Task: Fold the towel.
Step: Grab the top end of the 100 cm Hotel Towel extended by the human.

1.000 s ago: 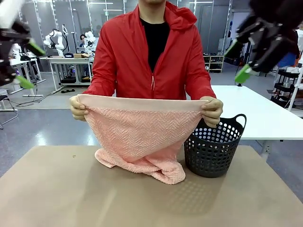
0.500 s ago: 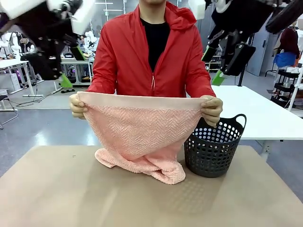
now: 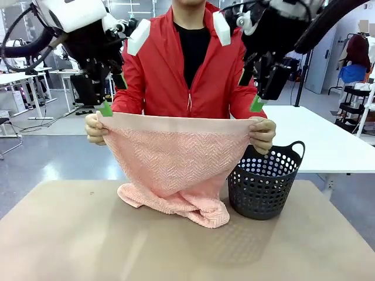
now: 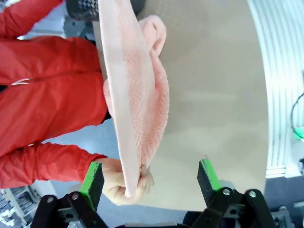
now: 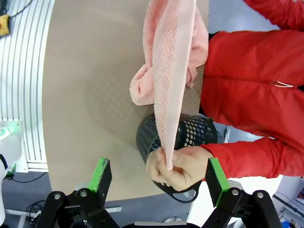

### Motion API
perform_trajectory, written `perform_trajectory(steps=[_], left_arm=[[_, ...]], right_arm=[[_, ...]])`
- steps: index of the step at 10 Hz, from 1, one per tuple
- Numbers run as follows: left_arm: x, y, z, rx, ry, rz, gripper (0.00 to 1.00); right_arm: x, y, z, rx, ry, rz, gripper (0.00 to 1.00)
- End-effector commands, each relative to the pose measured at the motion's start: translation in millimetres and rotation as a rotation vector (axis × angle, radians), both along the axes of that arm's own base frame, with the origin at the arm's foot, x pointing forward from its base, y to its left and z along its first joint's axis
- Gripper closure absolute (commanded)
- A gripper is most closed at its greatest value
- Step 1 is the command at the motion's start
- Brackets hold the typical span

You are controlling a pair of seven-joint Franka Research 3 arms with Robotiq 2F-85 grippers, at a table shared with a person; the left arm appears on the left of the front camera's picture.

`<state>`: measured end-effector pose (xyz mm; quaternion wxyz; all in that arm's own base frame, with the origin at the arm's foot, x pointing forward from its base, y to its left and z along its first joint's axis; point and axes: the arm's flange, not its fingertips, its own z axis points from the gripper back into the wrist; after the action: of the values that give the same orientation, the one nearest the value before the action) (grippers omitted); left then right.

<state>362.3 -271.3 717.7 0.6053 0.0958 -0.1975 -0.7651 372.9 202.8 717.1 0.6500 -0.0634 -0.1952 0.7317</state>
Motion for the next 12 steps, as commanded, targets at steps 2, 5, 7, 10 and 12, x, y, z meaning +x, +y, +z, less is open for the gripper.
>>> perform_trajectory(steps=[2, 5, 7, 10, 12], left_arm=[[29.4, 1.1, -13.5, 0.014, 0.067, 0.017, 0.00], [54.5, 3.2, -36.3, 0.012, 0.085, 0.031, 0.00], [72.8, 6.8, -50.5, -0.019, 0.115, 0.030, 0.00], [88.0, 8.8, -67.6, -0.026, 0.151, 0.043, 0.60], [86.3, 9.5, -67.2, -0.021, 0.151, 0.043, 1.00]], right_arm=[[24.1, 16.5, -16.0, -0.048, 0.026, -0.055, 0.00], [47.5, 25.1, -43.2, -0.058, 0.047, -0.089, 0.00], [61.5, 28.1, -61.7, -0.052, 0.088, -0.096, 0.00], [68.1, 31.9, -89.4, -0.074, 0.121, -0.120, 0.56], [66.7, 32.5, -90.0, -0.073, 0.124, -0.119, 1.00]])
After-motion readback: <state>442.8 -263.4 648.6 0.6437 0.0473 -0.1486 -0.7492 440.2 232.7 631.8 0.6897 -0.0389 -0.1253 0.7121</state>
